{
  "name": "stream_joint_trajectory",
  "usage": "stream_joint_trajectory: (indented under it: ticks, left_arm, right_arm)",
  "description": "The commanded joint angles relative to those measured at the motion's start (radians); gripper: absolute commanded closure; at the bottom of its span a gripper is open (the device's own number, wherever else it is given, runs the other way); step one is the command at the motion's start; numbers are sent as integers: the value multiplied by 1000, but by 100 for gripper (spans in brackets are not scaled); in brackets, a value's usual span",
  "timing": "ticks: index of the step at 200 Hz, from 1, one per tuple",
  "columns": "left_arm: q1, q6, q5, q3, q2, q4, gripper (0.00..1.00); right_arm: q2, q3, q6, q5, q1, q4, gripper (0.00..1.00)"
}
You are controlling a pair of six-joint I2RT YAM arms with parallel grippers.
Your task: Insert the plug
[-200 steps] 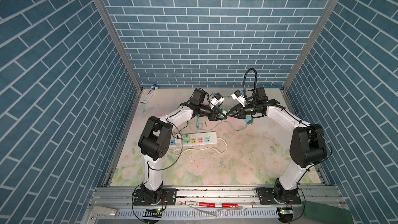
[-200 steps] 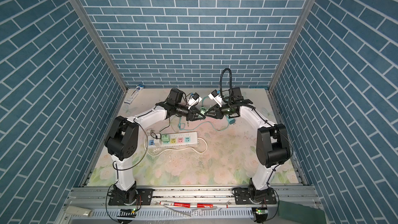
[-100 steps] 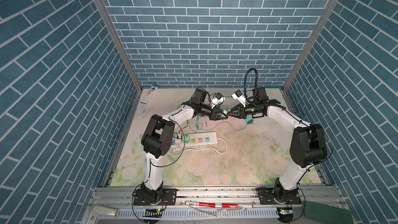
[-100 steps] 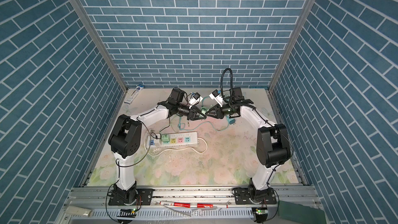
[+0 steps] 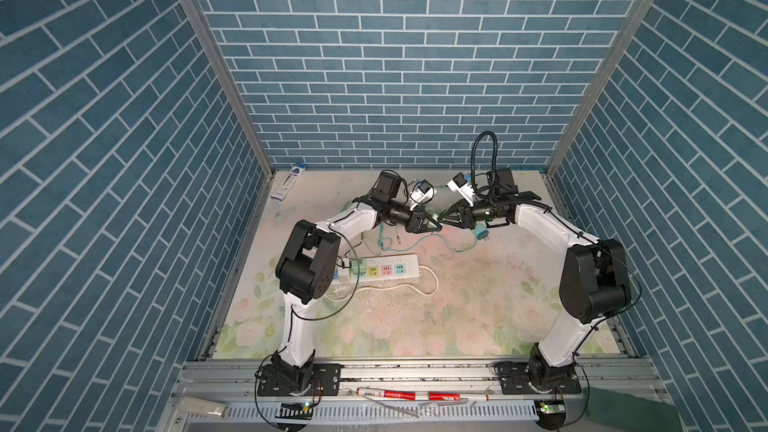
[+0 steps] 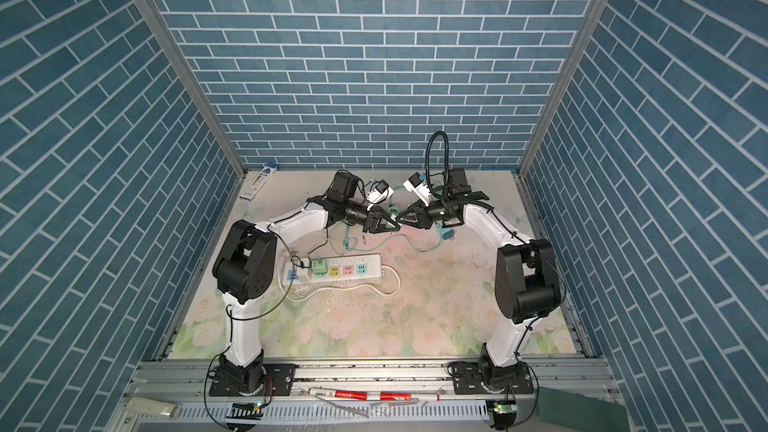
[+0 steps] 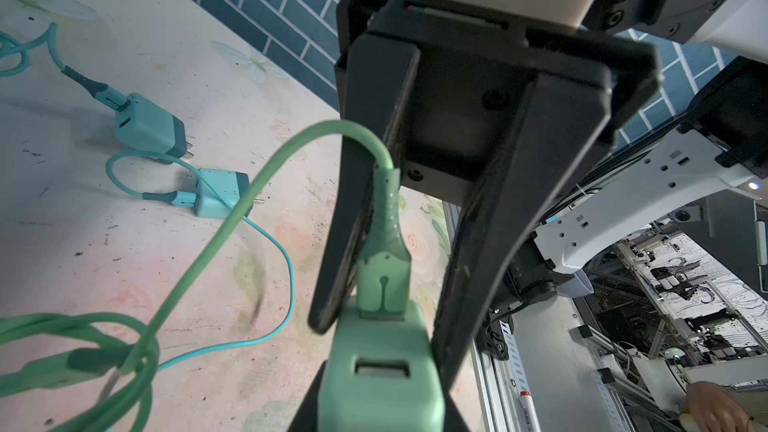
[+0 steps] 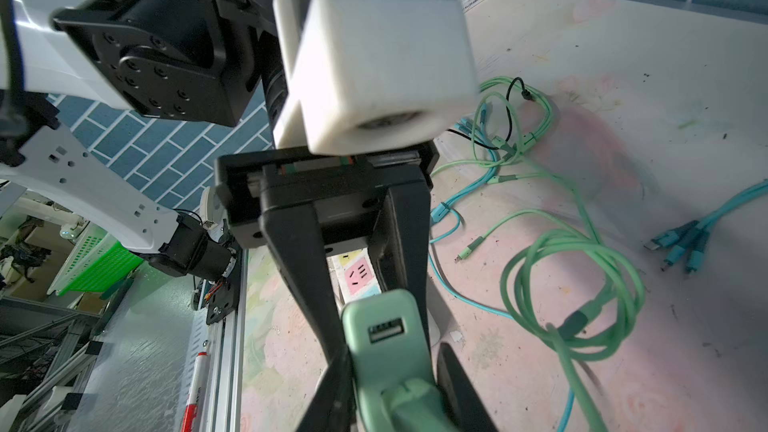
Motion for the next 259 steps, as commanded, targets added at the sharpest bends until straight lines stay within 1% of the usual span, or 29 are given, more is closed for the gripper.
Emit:
stream_joint_trajectory:
  ticks: [1, 7, 26, 37, 52, 66, 79, 83, 92, 106, 115, 161, 198, 208, 216, 243, 259]
  left_arm:
    - [-31, -17, -64, 61, 24, 74, 73]
    - [-31, -23, -71, 67, 28, 71, 67]
    - [-30, -27, -78, 86, 41, 54, 59]
    - [-29, -27, -93, 80, 37, 60, 52]
    - [-21, -30, -104, 71, 31, 67, 48]
    - [-15, -30, -107, 62, 25, 71, 49]
    - [-11, -36, -117, 54, 20, 75, 56]
    - [-11, -38, -119, 51, 19, 76, 57]
    - [-10, -38, -119, 45, 17, 82, 57]
    - [-6, -39, -122, 38, 14, 87, 52]
    - [-2, -42, -128, 34, 13, 89, 50]
    - [34, -57, -155, -22, -23, 116, 50]
    - [47, -54, -158, -32, -28, 106, 49]
    - [48, -56, -157, -32, -26, 107, 50]
    - [49, -58, -154, -30, -25, 105, 54]
    - [48, -58, -147, -23, -21, 101, 56]
    - [49, -58, -145, -21, -23, 98, 60]
  right_arm:
    - [-19, 19, 7, -69, 56, -41, 79]
    - [-20, 17, 7, -69, 56, -41, 81]
    - [-28, 13, 6, -65, 56, -39, 87]
    - [-33, 14, 10, -49, 56, -40, 89]
    - [-40, 14, 22, -19, 56, -33, 93]
    - [-45, 12, 35, 8, 56, -21, 97]
    - [-43, 10, 39, 14, 55, -19, 98]
    - [-43, 10, 39, 14, 56, -17, 98]
    - [-41, 9, 45, 14, 55, -11, 99]
    - [-40, 7, 67, 21, 56, 9, 100]
    - [-43, 5, 73, 26, 54, 20, 99]
    - [-62, 5, 82, 40, 53, 23, 100]
    - [-68, -3, 106, 44, 52, 51, 100]
    - [-72, -2, 106, 43, 53, 52, 100]
    - [-72, 1, 108, 39, 52, 53, 100]
    - [-63, 13, 112, 22, 53, 43, 100]
    - [-60, 10, 112, 23, 53, 45, 100]
